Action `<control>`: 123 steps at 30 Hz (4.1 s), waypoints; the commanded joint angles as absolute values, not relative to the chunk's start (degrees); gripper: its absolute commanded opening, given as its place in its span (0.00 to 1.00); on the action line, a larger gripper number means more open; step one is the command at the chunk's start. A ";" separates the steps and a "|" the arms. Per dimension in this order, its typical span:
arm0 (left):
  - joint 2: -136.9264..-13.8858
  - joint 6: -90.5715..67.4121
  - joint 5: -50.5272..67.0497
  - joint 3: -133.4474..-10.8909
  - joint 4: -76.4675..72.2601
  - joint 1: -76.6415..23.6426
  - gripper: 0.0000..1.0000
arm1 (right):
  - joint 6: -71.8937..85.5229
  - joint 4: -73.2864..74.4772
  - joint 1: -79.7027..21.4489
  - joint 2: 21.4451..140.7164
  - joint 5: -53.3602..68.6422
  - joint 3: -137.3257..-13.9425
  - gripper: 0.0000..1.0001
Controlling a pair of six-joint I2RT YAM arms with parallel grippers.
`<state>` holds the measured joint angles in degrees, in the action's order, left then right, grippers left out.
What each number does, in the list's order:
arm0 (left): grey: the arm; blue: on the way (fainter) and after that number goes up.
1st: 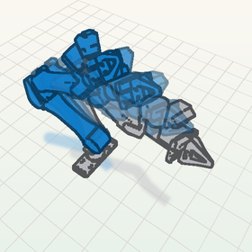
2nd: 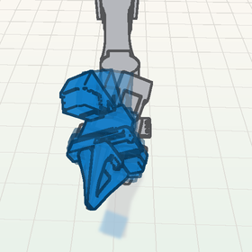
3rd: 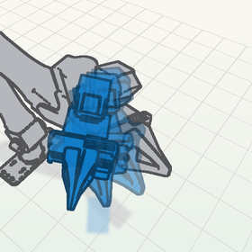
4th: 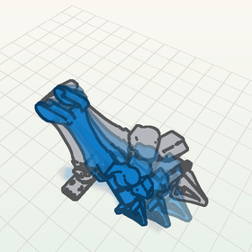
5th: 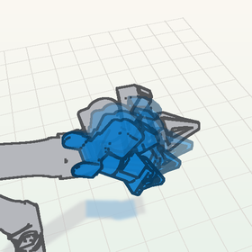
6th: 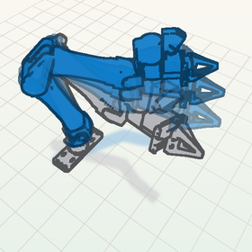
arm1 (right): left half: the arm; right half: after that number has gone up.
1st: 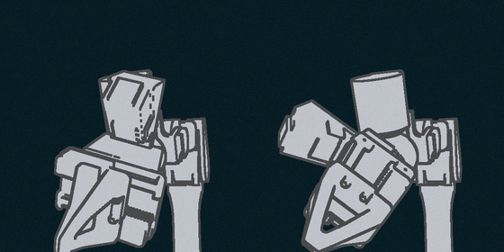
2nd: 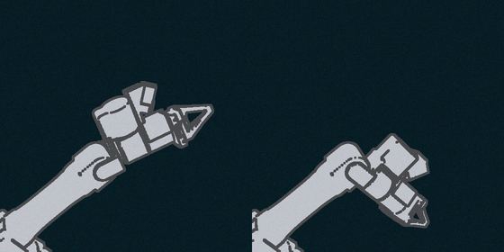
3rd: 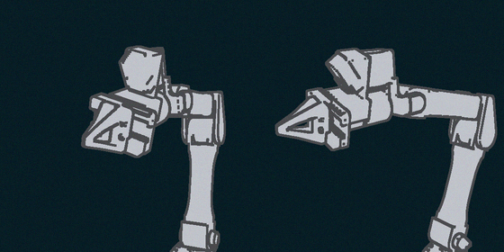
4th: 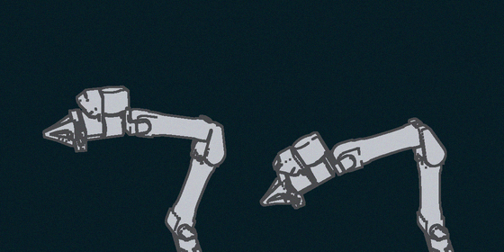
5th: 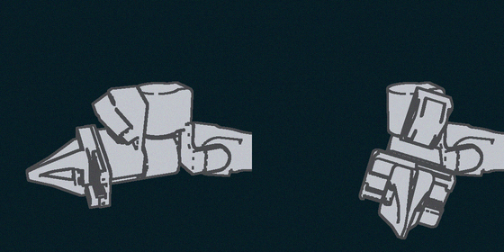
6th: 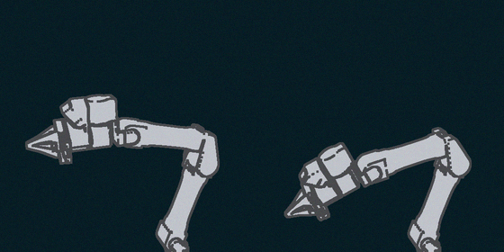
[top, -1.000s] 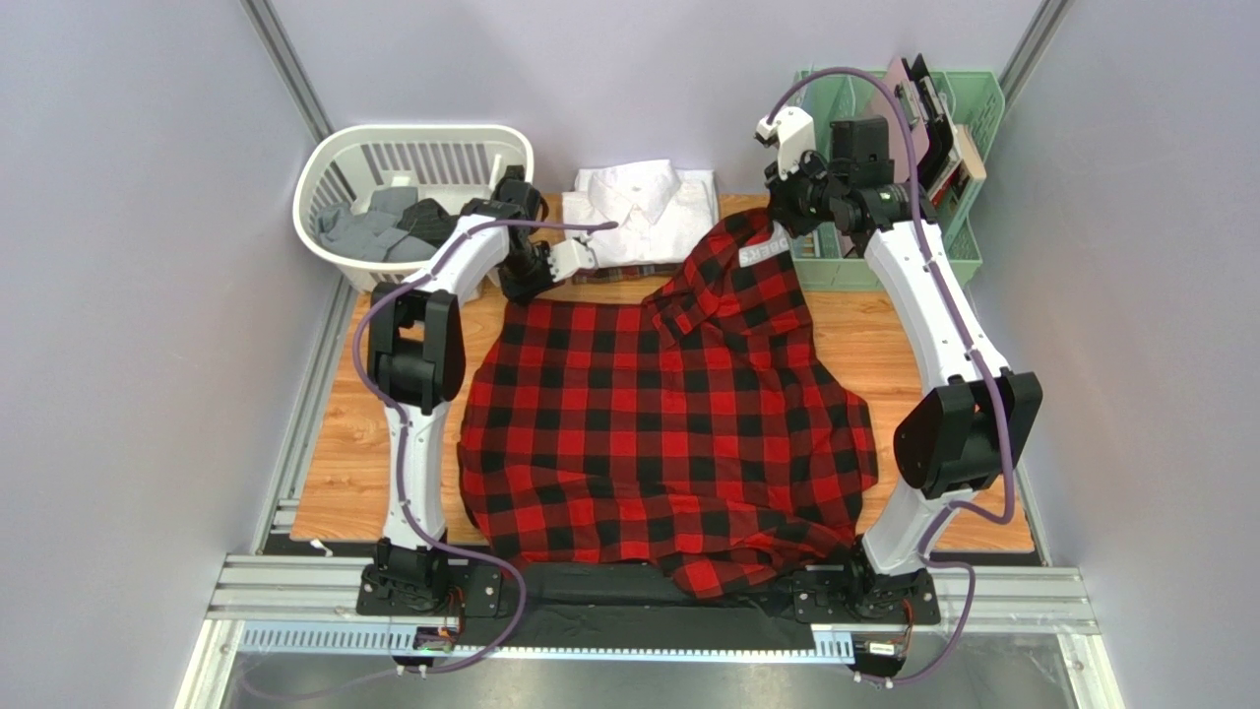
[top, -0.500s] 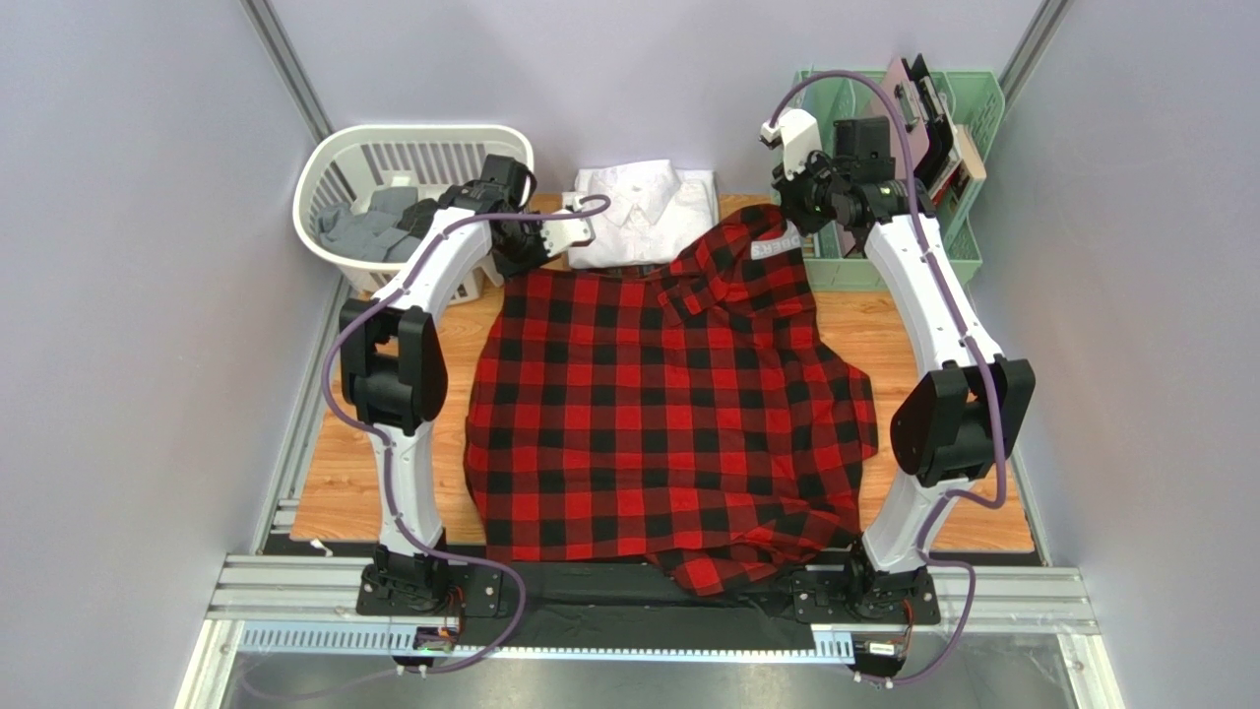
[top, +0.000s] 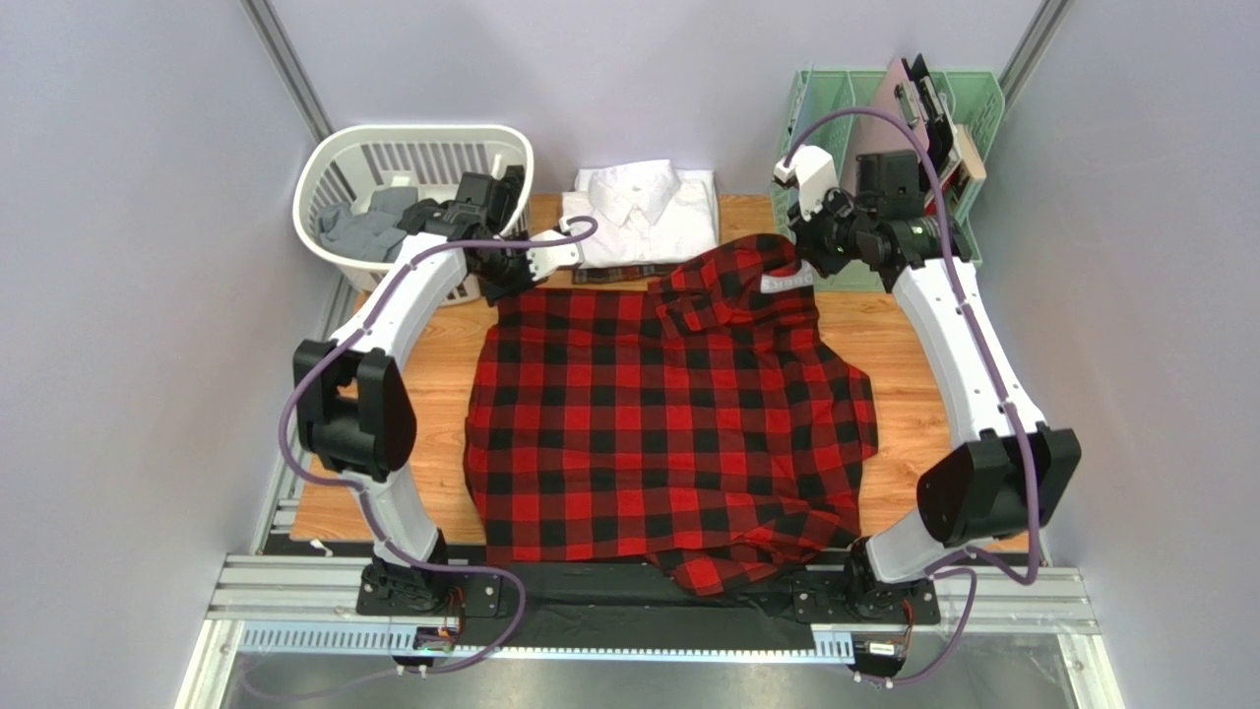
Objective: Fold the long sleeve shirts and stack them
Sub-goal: Fold the shirt
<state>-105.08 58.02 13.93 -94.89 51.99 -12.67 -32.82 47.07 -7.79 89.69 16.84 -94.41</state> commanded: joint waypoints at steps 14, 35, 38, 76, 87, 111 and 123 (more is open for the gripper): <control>-89.65 63.54 18.82 -66.46 53.36 -15.81 0.00 | -39.45 55.89 -7.91 68.65 21.44 -65.40 0.00; -99.93 40.26 31.45 -80.42 51.33 -11.86 0.57 | -26.11 62.32 -9.93 97.02 28.39 -83.67 0.74; -99.23 39.29 33.75 -80.68 51.85 -11.78 0.58 | -25.66 60.82 -12.30 99.65 27.07 -85.51 0.77; -62.30 53.89 44.38 -52.38 49.06 -23.11 0.67 | -35.10 62.74 -29.27 65.86 21.80 -61.34 0.62; -62.32 38.67 49.31 -55.29 44.74 -20.30 0.70 | -36.47 69.60 -15.47 91.75 24.61 -62.84 0.68; -56.95 34.11 46.84 -54.67 44.30 -20.30 0.69 | -37.79 74.52 -15.56 91.59 36.29 -64.59 0.06; -58.27 19.68 52.30 -52.56 35.33 -20.30 0.70 | -36.83 74.01 -22.85 84.20 30.77 -63.99 0.24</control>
